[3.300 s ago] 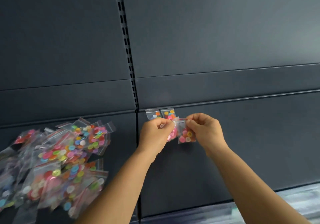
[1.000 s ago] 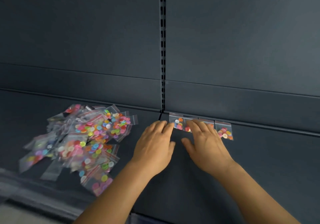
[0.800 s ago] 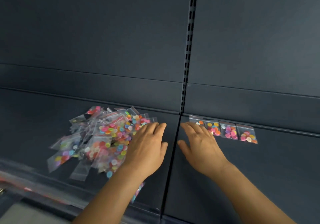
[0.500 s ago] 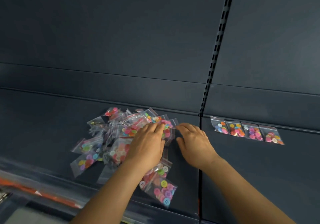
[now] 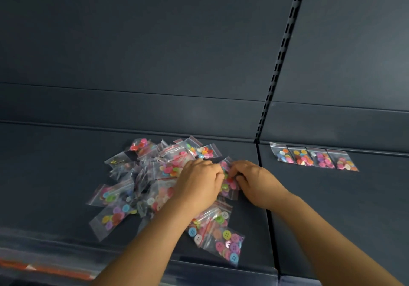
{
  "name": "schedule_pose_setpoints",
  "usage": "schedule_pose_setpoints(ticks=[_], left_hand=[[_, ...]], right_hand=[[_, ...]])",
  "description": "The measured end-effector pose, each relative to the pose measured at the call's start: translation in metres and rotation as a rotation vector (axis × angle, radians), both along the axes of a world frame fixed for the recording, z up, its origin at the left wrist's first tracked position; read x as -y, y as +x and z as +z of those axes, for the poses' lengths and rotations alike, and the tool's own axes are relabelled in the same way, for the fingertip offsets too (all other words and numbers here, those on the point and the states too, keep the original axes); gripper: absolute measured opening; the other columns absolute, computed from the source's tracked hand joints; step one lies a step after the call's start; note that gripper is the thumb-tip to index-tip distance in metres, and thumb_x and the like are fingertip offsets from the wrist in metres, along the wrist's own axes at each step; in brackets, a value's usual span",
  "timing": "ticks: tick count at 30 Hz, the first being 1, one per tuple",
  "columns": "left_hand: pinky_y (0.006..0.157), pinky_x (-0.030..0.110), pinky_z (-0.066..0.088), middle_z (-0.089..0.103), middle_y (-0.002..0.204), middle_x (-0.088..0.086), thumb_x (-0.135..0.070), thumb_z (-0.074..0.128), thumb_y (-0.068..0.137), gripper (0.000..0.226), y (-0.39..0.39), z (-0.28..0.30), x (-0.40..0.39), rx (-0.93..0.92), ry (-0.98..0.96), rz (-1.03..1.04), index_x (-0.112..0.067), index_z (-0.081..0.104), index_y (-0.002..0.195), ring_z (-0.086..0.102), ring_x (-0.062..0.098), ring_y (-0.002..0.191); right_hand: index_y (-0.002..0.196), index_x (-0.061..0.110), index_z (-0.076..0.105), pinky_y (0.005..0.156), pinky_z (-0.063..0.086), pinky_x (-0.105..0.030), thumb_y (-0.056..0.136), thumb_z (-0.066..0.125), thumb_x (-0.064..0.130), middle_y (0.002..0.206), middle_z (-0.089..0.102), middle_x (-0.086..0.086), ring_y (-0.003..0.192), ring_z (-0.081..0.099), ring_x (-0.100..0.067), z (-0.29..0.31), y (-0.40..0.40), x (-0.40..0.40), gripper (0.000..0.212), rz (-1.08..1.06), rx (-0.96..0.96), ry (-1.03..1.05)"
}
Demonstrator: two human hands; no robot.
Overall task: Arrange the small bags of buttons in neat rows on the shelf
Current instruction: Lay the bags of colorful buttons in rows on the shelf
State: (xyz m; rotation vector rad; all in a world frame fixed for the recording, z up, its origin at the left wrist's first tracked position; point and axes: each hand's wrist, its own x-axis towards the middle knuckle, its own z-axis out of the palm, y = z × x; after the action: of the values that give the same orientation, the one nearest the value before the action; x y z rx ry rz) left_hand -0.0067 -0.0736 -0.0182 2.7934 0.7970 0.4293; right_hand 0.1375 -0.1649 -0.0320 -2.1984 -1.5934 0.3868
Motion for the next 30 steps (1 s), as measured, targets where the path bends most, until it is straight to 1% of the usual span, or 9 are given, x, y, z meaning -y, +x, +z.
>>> schedule_pose_setpoints(ticks=[3, 5, 8, 14, 17, 20, 23, 26, 30], left_hand=[[0.097, 0.028, 0.039, 0.056, 0.120, -0.003, -0.032, 0.041, 0.098, 0.030, 0.013, 0.000, -0.005, 0.047, -0.066, 0.057, -0.020, 0.056, 0.122, 0.045, 0.014, 0.115], [0.104, 0.032, 0.038, 0.050, 0.133, 0.002, -0.035, 0.041, 0.099, 0.042, 0.024, -0.004, -0.008, -0.038, -0.100, 0.084, -0.017, 0.046, 0.137, 0.039, 0.019, 0.127], [0.105, 0.037, 0.036, 0.045, 0.138, 0.006, -0.036, 0.044, 0.098, 0.048, 0.036, -0.009, -0.011, -0.149, -0.160, 0.117, -0.015, 0.040, 0.141, 0.035, 0.024, 0.131], [0.089, 0.035, 0.046, 0.058, 0.118, 0.008, -0.028, 0.062, 0.090, 0.040, 0.040, -0.008, -0.017, -0.099, -0.290, 0.159, -0.010, 0.053, 0.125, 0.053, 0.026, 0.111], [0.078, 0.039, 0.051, 0.065, 0.099, 0.012, -0.022, 0.066, 0.085, 0.017, 0.039, -0.006, -0.019, -0.112, -0.370, 0.158, -0.010, 0.063, 0.097, 0.060, 0.031, 0.098], [0.087, 0.037, 0.053, 0.062, 0.114, 0.007, -0.019, 0.065, 0.085, 0.021, 0.037, -0.004, -0.018, -0.111, -0.404, 0.156, -0.017, 0.067, 0.106, 0.058, 0.026, 0.105], [0.090, 0.033, 0.051, 0.060, 0.121, 0.002, -0.005, 0.059, 0.087, 0.028, 0.037, -0.001, -0.017, -0.088, -0.428, 0.151, -0.016, 0.064, 0.111, 0.056, 0.022, 0.110], [0.082, 0.034, 0.052, 0.061, 0.108, 0.003, -0.005, 0.057, 0.087, 0.024, 0.038, 0.000, -0.014, -0.121, -0.463, 0.163, -0.013, 0.057, 0.109, 0.058, 0.022, 0.098], [0.062, 0.030, 0.047, 0.061, 0.088, 0.004, -0.001, 0.056, 0.083, 0.016, 0.036, 0.004, -0.013, -0.139, -0.497, 0.158, -0.014, 0.060, 0.091, 0.057, 0.020, 0.076]], right_hand=[[0.103, 0.016, 0.060, 0.076, 0.046, -0.029, 0.092, 0.051, 0.021, 0.105, 0.056, 0.001, 0.099, 0.055, -0.019, 0.000, -0.003, 0.006, 0.015, -0.153, 0.020, 0.077], [0.106, 0.016, 0.058, 0.074, 0.044, -0.029, 0.089, 0.056, 0.032, 0.102, 0.053, 0.000, 0.099, 0.054, -0.021, 0.001, -0.008, 0.007, 0.023, -0.271, 0.019, 0.056], [0.110, 0.017, 0.056, 0.079, 0.044, -0.030, 0.083, 0.060, 0.049, 0.107, 0.053, -0.002, 0.102, 0.053, -0.023, 0.000, -0.017, 0.005, 0.042, -0.329, 0.019, -0.042], [0.097, 0.011, 0.057, 0.064, 0.044, -0.029, 0.084, 0.062, 0.041, 0.093, 0.064, -0.004, 0.086, 0.061, -0.024, 0.001, -0.025, -0.005, 0.033, -0.423, -0.075, -0.075], [0.095, 0.005, 0.063, 0.066, 0.050, -0.034, 0.084, 0.065, 0.032, 0.092, 0.067, -0.007, 0.084, 0.063, -0.025, 0.006, -0.028, -0.007, 0.029, -0.436, -0.099, -0.086], [0.090, 0.004, 0.066, 0.064, 0.051, -0.033, 0.085, 0.063, 0.026, 0.089, 0.069, -0.010, 0.082, 0.064, -0.026, 0.008, -0.031, -0.006, 0.024, -0.453, -0.094, -0.065], [0.089, 0.006, 0.063, 0.050, 0.042, -0.026, 0.085, 0.063, 0.034, 0.081, 0.066, -0.006, 0.074, 0.062, -0.024, 0.004, -0.030, -0.004, 0.029, -0.505, -0.103, -0.080], [0.092, 0.009, 0.064, 0.048, 0.036, -0.023, 0.083, 0.065, 0.031, 0.085, 0.067, -0.004, 0.077, 0.063, -0.022, -0.001, -0.028, -0.005, 0.024, -0.529, -0.092, -0.112], [0.086, 0.009, 0.065, 0.058, 0.044, -0.027, 0.085, 0.059, 0.021, 0.088, 0.067, -0.006, 0.082, 0.063, -0.024, 0.002, -0.030, -0.001, 0.014, -0.507, -0.085, -0.092]])
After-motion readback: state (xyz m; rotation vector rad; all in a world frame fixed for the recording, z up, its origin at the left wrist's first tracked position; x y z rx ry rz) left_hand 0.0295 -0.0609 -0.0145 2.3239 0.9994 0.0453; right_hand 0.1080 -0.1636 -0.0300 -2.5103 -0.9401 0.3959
